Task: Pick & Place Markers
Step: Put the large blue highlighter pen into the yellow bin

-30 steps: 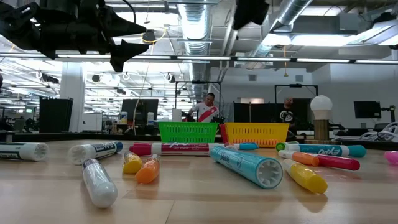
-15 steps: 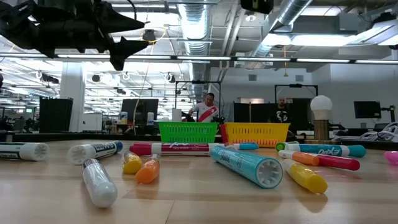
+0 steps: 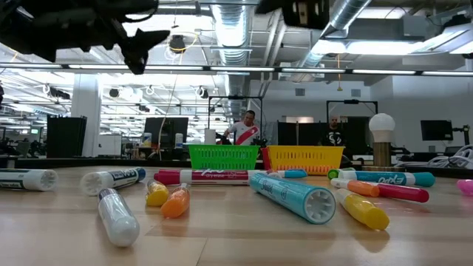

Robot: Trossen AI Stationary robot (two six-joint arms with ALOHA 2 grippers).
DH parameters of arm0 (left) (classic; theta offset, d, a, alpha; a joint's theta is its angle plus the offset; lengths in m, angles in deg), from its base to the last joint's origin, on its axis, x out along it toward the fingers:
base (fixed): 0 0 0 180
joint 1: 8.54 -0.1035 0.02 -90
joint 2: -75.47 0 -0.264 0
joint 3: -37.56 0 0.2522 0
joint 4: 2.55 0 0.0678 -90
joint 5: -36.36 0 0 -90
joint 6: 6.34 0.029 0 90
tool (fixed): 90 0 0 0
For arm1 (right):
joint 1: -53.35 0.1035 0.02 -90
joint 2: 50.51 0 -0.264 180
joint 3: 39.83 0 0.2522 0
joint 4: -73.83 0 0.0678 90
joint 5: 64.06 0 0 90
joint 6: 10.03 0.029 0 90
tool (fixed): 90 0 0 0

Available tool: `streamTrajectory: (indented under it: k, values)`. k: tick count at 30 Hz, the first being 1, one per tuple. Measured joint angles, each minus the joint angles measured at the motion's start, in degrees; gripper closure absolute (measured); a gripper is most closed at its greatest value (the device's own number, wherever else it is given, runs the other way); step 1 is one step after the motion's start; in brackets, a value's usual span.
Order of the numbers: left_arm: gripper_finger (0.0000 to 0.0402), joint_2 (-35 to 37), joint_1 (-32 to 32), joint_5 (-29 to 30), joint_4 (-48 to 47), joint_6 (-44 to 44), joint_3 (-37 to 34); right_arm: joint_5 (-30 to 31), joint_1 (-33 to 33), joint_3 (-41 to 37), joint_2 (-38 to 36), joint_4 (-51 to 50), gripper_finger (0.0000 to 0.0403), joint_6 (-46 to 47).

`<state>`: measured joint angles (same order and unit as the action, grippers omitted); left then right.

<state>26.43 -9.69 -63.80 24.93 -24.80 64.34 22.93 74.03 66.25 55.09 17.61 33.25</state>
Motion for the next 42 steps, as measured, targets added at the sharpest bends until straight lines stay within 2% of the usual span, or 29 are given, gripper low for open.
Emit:
streamTrajectory:
  k: [8,21,27,35,42]
  values:
    - [0.016,3.44,6.31,5.26,0.41,1.51,0.05,-1.51,1.4,0.06,6.08,0.0,0.029,2.4]
    - [0.016,3.82,17.9,11.56,-0.69,1.5,0.07,0.42,2.21,-0.04,7.3,-0.81,0.0286,5.41]
    - [0.016,3.58,21.65,15.01,-1.46,1.51,0.07,0.26,2.71,-0.04,7.28,-0.8,0.0241,10.15]
    - [0.016,3.58,22.65,16.4,-2.79,1.51,0.07,-0.35,4.31,-0.11,8.21,-1.06,0.0165,15.84]
    - [0.016,3.58,22.65,16.4,-3.15,1.51,0.07,-0.48,4.36,-0.02,11.28,1.77,0.0155,18.2]
